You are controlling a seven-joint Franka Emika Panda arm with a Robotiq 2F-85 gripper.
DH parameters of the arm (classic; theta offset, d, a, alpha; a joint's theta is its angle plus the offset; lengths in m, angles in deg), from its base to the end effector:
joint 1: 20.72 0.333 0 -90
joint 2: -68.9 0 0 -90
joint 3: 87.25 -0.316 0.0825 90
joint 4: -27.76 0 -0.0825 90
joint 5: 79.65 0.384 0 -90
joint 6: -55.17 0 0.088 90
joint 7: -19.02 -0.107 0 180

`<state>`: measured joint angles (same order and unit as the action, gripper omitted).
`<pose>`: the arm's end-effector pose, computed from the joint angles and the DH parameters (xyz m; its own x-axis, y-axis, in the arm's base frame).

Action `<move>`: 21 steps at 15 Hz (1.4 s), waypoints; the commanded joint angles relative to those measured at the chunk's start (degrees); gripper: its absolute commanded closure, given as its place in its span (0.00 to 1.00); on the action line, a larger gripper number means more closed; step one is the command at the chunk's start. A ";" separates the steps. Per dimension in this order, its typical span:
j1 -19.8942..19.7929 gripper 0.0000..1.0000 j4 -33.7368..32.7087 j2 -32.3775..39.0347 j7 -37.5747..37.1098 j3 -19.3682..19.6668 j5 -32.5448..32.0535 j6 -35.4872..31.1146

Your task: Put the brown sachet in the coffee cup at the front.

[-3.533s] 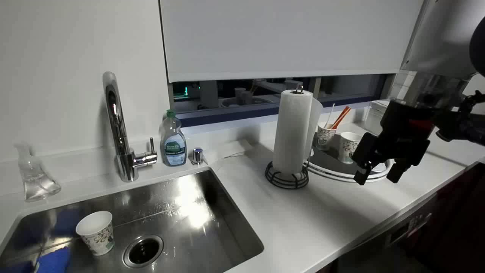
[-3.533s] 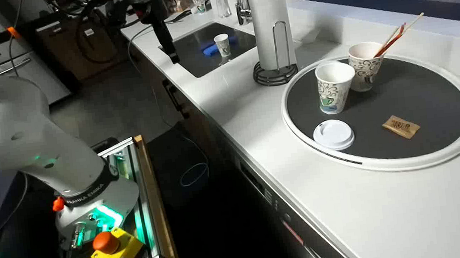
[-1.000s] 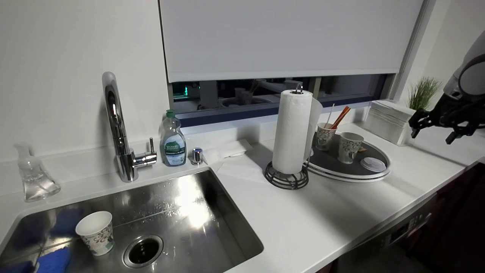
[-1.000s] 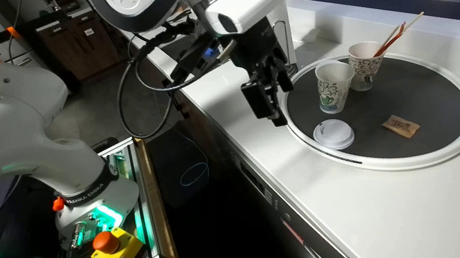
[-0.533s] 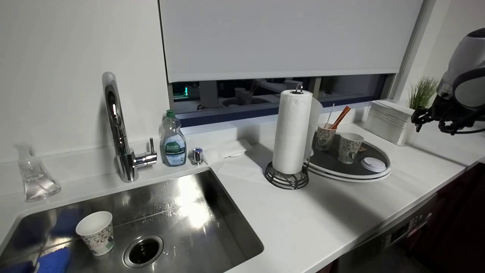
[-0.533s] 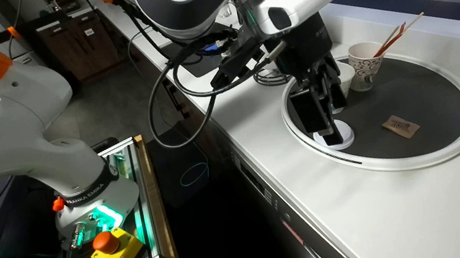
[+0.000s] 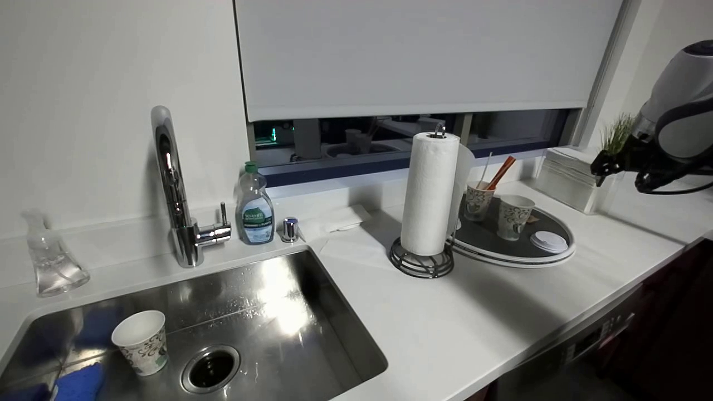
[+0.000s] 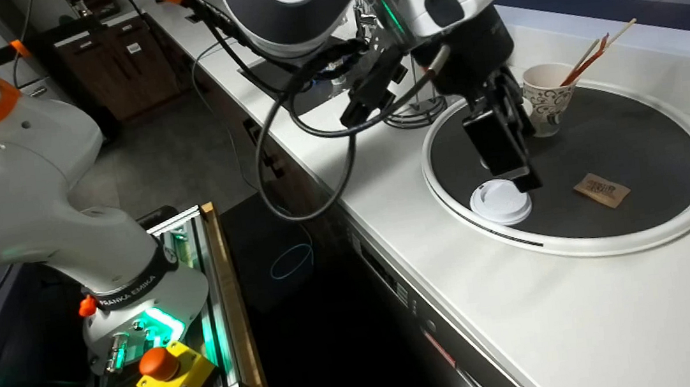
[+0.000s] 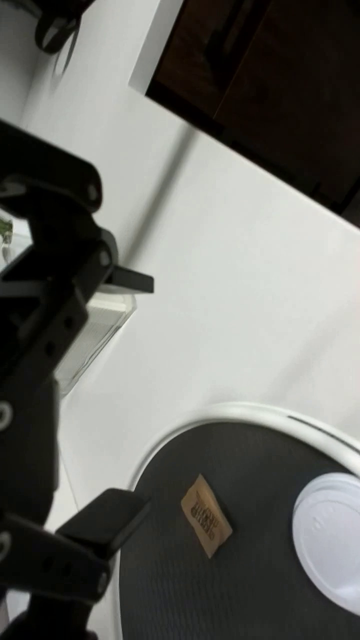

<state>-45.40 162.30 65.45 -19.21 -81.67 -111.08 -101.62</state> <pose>0.4669 -0.2494 0.4006 0.6568 -0.5619 0.5029 -0.6891 -0.7181 0.0977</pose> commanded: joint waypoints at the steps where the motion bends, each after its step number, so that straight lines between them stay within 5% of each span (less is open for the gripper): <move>1: 1.59 0.00 -7.98 11.06 12.72 1.15 5.91 -8.58; 2: 5.05 0.00 -9.99 14.10 17.82 3.69 10.65 -10.24; 4: -0.65 0.00 -13.66 19.10 26.62 -5.14 19.03 -10.93; 6: -2.89 0.00 -19.57 24.18 35.78 -9.46 23.96 -7.32; 7: 2.20 0.00 -22.04 26.33 38.46 -4.67 26.18 -6.63; 8: 3.88 0.00 -15.81 21.23 35.26 -2.68 26.03 -9.32; 12: 4.51 0.00 -20.93 26.24 38.80 -2.48 27.67 -9.11; 15: 9.63 0.00 -24.62 29.48 38.83 3.66 21.84 -6.68; 21: 11.01 0.00 -27.00 34.61 40.88 4.29 23.84 -3.18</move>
<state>-35.30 137.89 96.88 20.57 -78.45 -87.88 -107.37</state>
